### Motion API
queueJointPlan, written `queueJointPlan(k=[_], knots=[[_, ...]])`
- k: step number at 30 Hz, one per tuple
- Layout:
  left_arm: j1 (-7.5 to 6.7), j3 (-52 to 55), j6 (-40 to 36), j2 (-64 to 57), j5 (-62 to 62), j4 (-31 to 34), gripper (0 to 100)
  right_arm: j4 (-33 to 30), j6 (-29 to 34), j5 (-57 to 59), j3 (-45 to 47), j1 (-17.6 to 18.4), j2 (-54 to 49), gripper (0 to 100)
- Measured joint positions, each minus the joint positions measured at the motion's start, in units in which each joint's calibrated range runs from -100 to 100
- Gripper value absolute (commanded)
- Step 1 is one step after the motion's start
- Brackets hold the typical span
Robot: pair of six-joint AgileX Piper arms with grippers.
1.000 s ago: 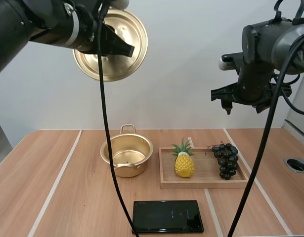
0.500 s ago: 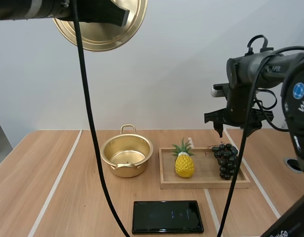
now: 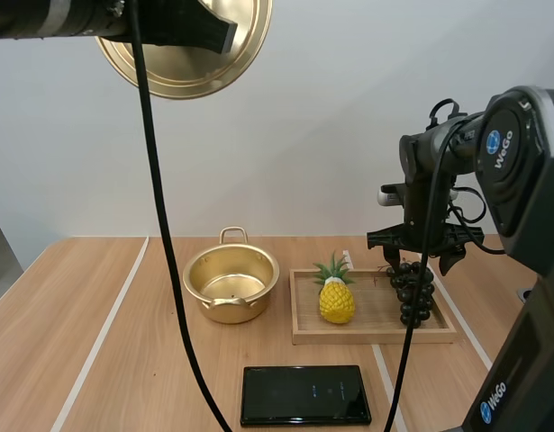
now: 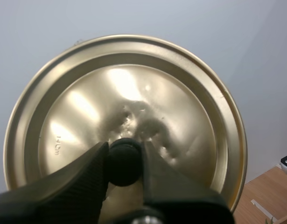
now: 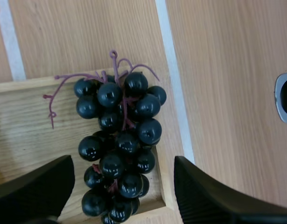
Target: Open the pot, put the grape inside, and close it
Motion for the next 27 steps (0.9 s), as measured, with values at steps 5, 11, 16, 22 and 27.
queueJointPlan(k=[5, 11, 16, 22, 27], knots=[[0.00, 0.00, 0.00, 0.00, 0.00, 0.00, 0, -0.06, 0.47, -0.60, 1.55, 0.00, 1.08, 100], [0.00, 0.00, 0.00, 0.00, 0.00, 0.00, 0, -0.28, 0.79, -3.01, 4.53, 0.00, 2.83, 100], [0.00, 0.00, 0.00, 0.00, 0.00, 0.00, 0, -0.83, 0.78, -6.44, 6.57, 0.00, 4.50, 100], [0.00, 0.00, 0.00, 0.00, 0.00, 0.00, 0, -0.90, 0.78, -9.05, 6.88, 0.00, 6.26, 100], [0.00, 0.00, 0.00, 0.00, 0.00, 0.00, 0, -1.32, -0.72, -10.78, 6.88, -0.02, 6.39, 0]])
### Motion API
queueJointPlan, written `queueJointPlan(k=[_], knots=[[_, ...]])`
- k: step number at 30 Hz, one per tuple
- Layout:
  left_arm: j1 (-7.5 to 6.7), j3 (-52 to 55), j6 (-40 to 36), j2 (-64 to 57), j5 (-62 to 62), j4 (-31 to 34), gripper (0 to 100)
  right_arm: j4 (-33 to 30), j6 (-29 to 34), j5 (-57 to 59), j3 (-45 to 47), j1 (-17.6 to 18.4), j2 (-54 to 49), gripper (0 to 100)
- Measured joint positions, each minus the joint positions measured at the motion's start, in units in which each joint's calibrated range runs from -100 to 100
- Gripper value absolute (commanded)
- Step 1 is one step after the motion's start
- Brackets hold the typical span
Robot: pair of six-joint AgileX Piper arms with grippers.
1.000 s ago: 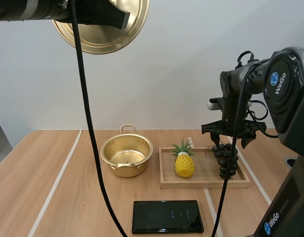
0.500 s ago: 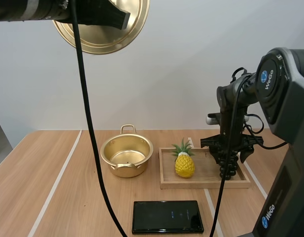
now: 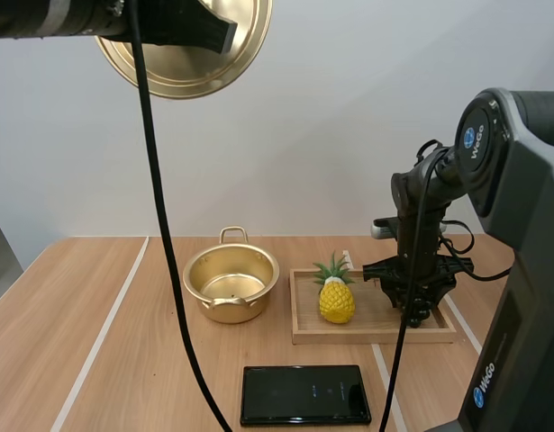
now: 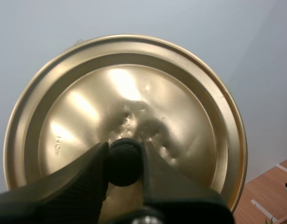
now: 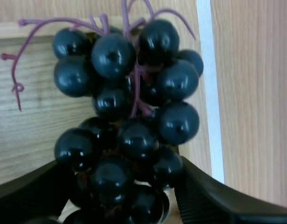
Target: Open the pot, put the grape inside, and close it
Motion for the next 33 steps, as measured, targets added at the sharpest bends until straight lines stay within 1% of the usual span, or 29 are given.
queueJointPlan(k=[8, 12, 15, 21, 24, 27, 29, 32, 33], knots=[[0.00, 0.00, 0.00, 0.00, 0.00, 0.00, 0, 0.00, 0.79, 0.36, 0.00, -0.06, 0.00, 0], [0.00, 0.00, 0.00, 0.00, 0.00, 0.00, 0, -0.12, -0.05, 0.85, 0.00, -0.06, -0.58, 0], [0.00, 0.00, 0.00, 0.00, 0.00, 0.00, 0, 0.00, -0.88, 1.63, -0.68, -0.06, -2.99, 0], [0.00, 0.00, 0.00, 0.00, 0.00, 0.00, 0, 0.00, -1.69, 1.78, -5.12, -0.06, -11.21, 0], [0.00, 0.00, 0.00, 0.00, 0.00, 0.00, 0, 0.33, -3.03, 1.95, -6.98, -0.06, -15.07, 0], [0.00, 0.00, 0.00, 0.00, 0.00, 0.00, 0, 0.73, -5.77, 2.12, -8.58, -0.06, -18.39, 0], [0.00, 0.00, 0.00, 0.00, 0.00, 0.00, 0, 0.96, -6.81, 2.12, -9.21, -0.06, -19.43, 0], [0.00, 0.00, 0.00, 0.00, -0.35, 0.00, 0, 2.54, -10.31, 2.12, -10.26, -0.06, -21.38, 0], [0.00, 0.00, 0.00, 0.00, -0.61, 0.00, 0, 2.72, -10.31, 2.12, -10.45, -0.06, -21.70, 0]])
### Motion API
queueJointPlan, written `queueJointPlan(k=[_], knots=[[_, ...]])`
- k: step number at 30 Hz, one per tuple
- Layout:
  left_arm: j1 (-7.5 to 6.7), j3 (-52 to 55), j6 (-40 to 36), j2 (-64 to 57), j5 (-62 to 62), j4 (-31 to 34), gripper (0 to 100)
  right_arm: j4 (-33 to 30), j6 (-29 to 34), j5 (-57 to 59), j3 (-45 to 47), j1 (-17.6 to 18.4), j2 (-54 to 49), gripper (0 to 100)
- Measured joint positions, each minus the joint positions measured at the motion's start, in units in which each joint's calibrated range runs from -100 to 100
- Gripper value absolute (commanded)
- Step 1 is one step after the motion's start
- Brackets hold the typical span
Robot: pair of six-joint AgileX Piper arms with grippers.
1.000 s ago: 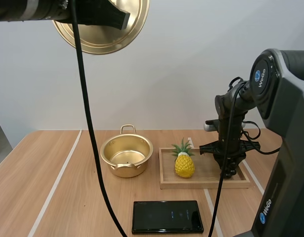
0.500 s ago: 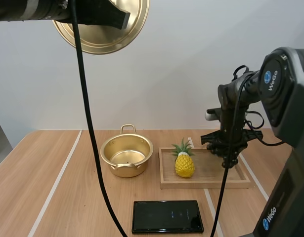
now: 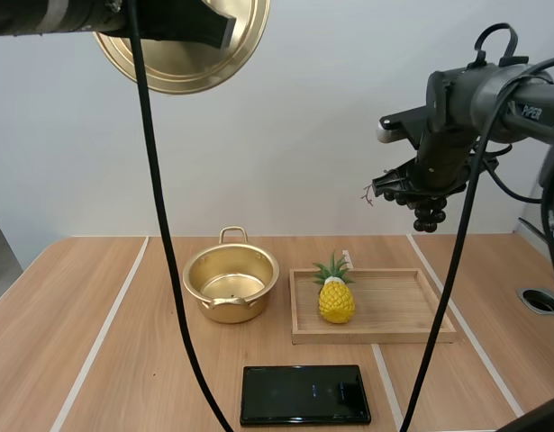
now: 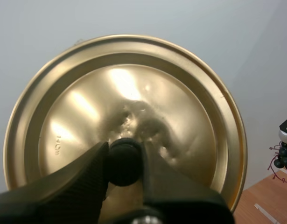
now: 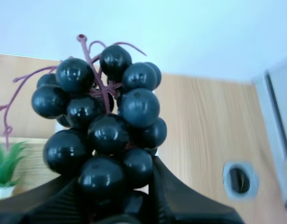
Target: Open the pot, put the grape inside, and close it
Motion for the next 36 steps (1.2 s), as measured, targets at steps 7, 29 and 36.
queueJointPlan(k=[7, 29, 36], knots=[[0.09, -3.51, -1.18, -1.82, -6.11, 0.00, 0, 23.09, -26.59, 5.77, -1.00, 0.00, -4.55, 0], [0.09, -6.17, -1.99, -2.18, -6.05, 3.79, 0, 41.30, -40.82, 7.45, -1.11, 15.82, -2.57, 0], [0.09, -6.17, -2.08, -4.86, -6.69, 3.92, 0, 36.14, -37.61, 1.16, -1.11, 19.37, 5.74, 0]])
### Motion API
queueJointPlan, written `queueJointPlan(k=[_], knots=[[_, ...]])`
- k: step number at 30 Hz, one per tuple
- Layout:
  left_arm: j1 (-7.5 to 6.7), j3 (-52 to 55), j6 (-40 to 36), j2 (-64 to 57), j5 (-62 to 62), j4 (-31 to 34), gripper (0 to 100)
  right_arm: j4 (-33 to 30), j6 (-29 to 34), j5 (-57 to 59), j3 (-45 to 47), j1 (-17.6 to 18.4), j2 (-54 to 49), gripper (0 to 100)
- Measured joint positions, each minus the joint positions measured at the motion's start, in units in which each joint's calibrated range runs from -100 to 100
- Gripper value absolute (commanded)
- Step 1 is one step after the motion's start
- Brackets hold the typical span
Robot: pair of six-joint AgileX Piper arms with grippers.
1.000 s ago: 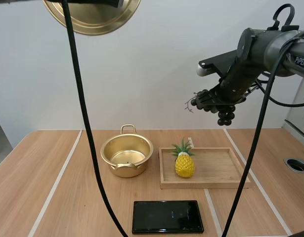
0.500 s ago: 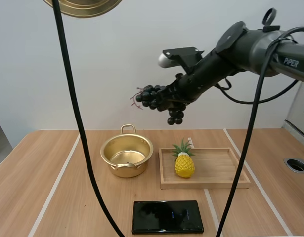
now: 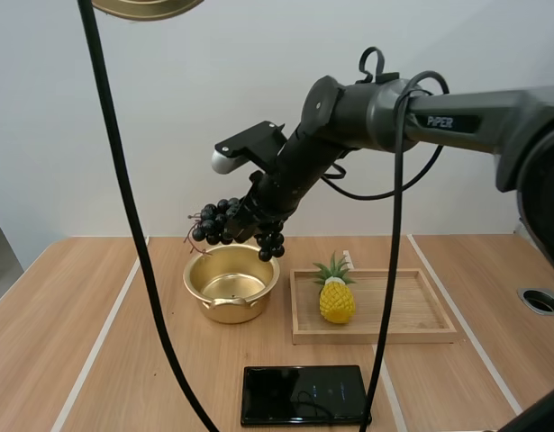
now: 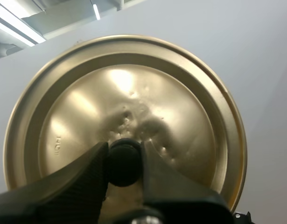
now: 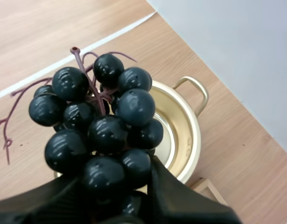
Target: Open the pot, put the grape inside, and close it
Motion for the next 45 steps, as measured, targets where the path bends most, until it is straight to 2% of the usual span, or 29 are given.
queueJointPlan(k=[11, 25, 35, 38, 45], knots=[[0.00, -0.41, 0.09, -0.73, -1.04, 0.08, 0, -3.95, 3.23, -11.90, 0.00, 3.00, 10.48, 0], [0.00, -0.41, 0.09, -0.73, -1.25, 0.08, 0, -5.41, 3.60, -21.92, 0.00, 2.99, 18.32, 0], [0.00, -0.41, 0.09, -0.73, -0.71, 0.08, 0, -5.85, 4.34, -24.01, 0.00, 2.99, 23.59, 0], [0.00, -0.41, 0.09, -0.73, -0.71, 0.08, 0, -9.33, 6.88, -25.19, 0.00, 2.99, 24.08, 0], [0.00, -0.41, 0.09, -0.73, -0.02, 0.08, 0, -22.61, 18.89, -28.05, -0.30, 3.01, 24.23, 0]])
